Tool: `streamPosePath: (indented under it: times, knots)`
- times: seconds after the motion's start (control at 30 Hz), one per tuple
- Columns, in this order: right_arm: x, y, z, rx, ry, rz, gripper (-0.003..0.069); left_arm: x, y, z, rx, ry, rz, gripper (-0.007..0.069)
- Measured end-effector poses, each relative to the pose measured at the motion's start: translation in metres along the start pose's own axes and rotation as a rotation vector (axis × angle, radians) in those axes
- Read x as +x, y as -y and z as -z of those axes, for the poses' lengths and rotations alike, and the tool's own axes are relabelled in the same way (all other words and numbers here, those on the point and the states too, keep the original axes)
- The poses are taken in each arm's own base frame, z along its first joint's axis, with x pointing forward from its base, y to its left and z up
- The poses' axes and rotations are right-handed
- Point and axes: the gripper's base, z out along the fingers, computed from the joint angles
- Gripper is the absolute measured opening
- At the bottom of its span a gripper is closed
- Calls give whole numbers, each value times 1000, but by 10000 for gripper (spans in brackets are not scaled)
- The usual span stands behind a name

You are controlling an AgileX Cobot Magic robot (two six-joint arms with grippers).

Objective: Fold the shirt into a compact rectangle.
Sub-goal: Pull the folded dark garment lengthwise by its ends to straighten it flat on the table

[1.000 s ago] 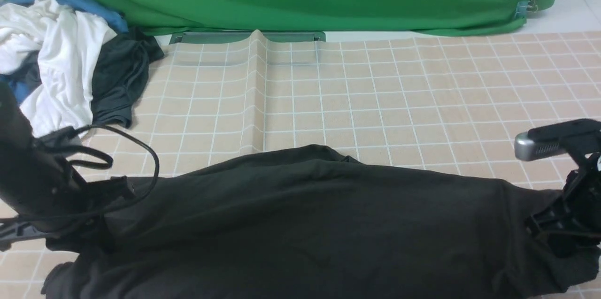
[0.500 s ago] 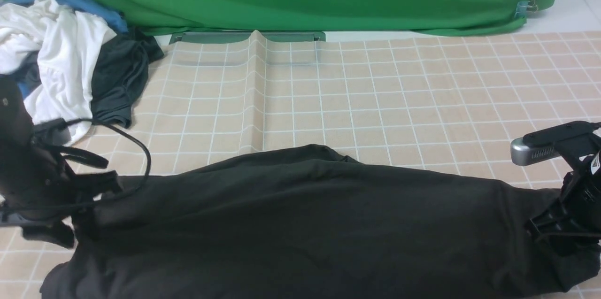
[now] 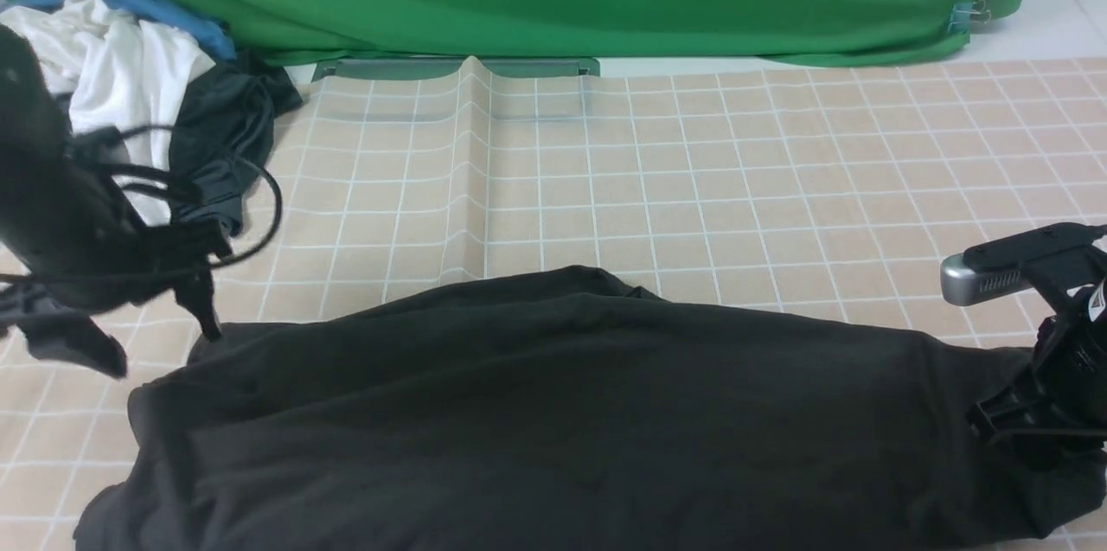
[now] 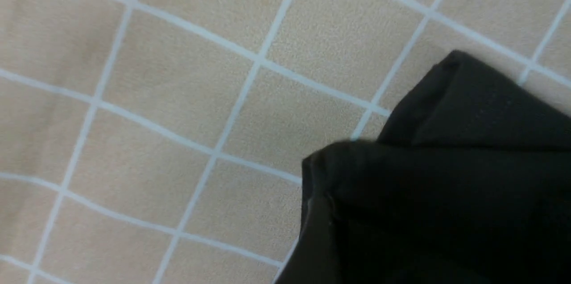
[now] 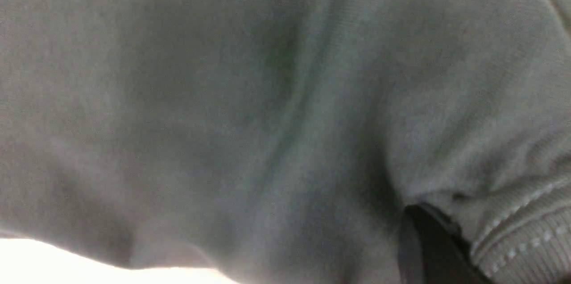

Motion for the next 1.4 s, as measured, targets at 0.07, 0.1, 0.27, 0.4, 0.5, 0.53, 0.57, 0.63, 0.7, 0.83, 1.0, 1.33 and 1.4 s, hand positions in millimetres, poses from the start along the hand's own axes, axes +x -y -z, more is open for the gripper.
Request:
streamPosePath:
  times: [0.07,0.1,0.27,0.4,0.5,0.53,0.57,0.63,0.7,0.83,1.0,1.33,1.4]
  knots:
    - [0,0,0,0,0,0,85,-1,1,-12,4,-34,8,526]
    - [0,0,0,0,0,0,85,-2,2,-20,11,-60,15,504]
    - [0,0,0,0,4,0,85,1,3,-35,20,-148,-2,324]
    - [-1,0,0,0,7,1,85,0,2,-35,13,-155,-22,117]
    - [-1,0,0,0,7,1,85,-7,3,-32,8,-125,-39,27]
    - [-1,0,0,0,7,1,85,-10,4,-30,7,-109,-44,21]
    - [-1,0,0,0,7,1,85,-10,4,-29,8,-107,-44,21]
    - [-1,0,0,0,7,1,85,-19,5,-22,1,-67,-60,18]
    - [-1,0,0,0,7,1,85,-24,6,-15,-6,-38,-72,18]
    - [-1,0,0,0,8,1,85,-32,6,1,-23,22,-99,18]
    - [-1,0,0,0,8,2,85,-36,5,13,-44,66,-117,18]
    - [-1,0,0,0,8,1,85,-35,3,-1,-59,-5,-82,178]
    - [-1,0,0,0,8,1,85,-34,5,-6,-47,-34,-70,244]
